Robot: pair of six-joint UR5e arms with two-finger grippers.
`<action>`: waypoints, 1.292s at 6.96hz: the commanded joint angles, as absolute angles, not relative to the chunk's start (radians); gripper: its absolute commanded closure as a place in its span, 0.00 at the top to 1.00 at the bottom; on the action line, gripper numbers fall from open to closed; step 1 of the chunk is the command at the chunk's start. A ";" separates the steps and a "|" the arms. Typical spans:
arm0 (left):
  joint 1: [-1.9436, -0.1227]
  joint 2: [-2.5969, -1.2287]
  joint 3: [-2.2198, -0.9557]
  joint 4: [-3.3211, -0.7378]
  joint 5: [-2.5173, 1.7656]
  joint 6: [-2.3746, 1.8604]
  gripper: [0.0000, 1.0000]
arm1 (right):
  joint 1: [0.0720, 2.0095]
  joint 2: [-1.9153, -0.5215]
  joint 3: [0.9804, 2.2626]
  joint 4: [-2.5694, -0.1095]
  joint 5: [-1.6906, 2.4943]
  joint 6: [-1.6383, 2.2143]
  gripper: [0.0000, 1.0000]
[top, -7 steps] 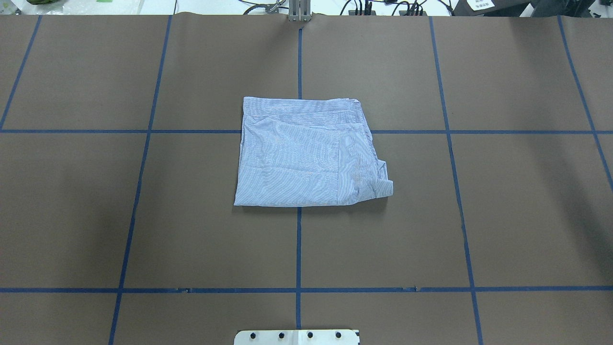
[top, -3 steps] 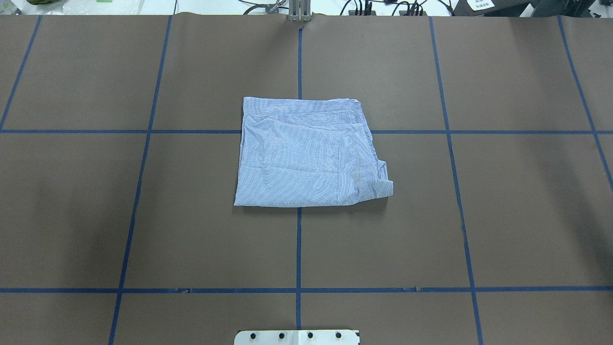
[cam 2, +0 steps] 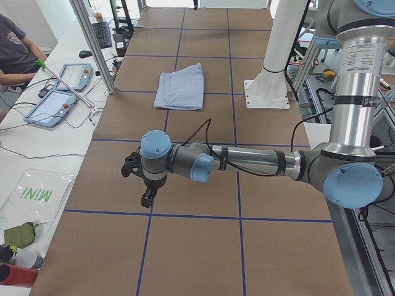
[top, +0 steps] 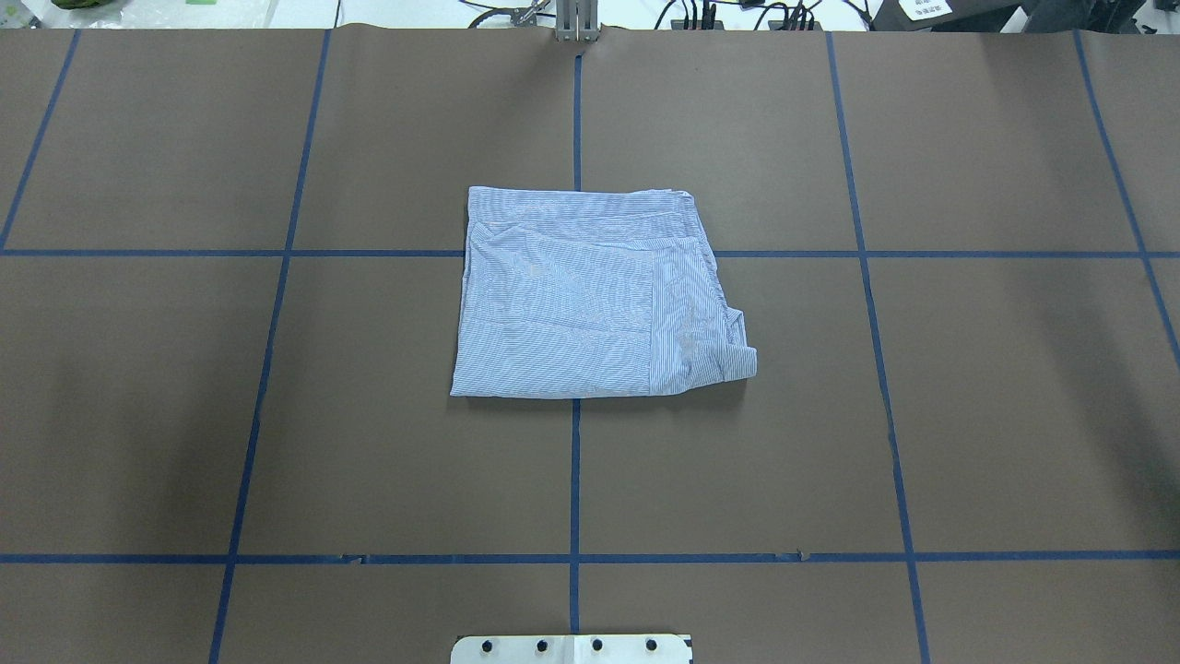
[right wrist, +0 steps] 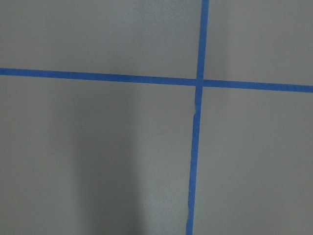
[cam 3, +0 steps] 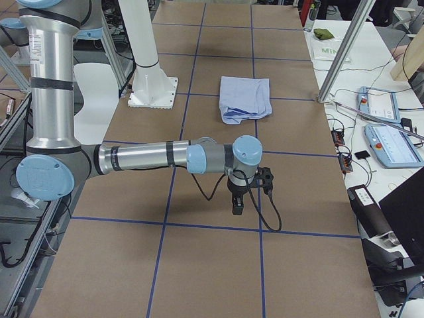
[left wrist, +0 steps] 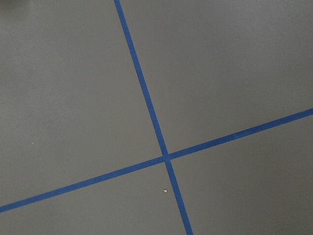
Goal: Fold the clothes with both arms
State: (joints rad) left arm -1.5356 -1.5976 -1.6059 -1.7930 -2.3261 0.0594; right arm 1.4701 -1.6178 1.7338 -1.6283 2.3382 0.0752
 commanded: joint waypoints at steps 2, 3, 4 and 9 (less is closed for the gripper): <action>-1.536 -1.586 -1.621 -1.796 -2.345 0.051 1.00 | 1.468 -1.618 1.737 -1.615 2.349 0.179 1.00; -1.534 -1.588 -1.611 -1.807 -2.344 0.055 1.00 | 1.468 -1.615 1.740 -1.615 2.359 0.176 1.00; -1.534 -1.595 -1.614 -1.806 -2.344 0.052 1.00 | 1.468 -1.611 1.747 -1.614 2.361 0.175 1.00; -1.536 -1.588 -1.652 -1.809 -2.345 0.052 1.00 | 1.467 -1.621 1.769 -1.615 2.346 0.175 1.00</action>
State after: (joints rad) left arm -1.5356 -1.5880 -1.6473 -1.8073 -2.3458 0.0523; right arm 1.4674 -1.6213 1.7604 -1.6141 2.3562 0.1812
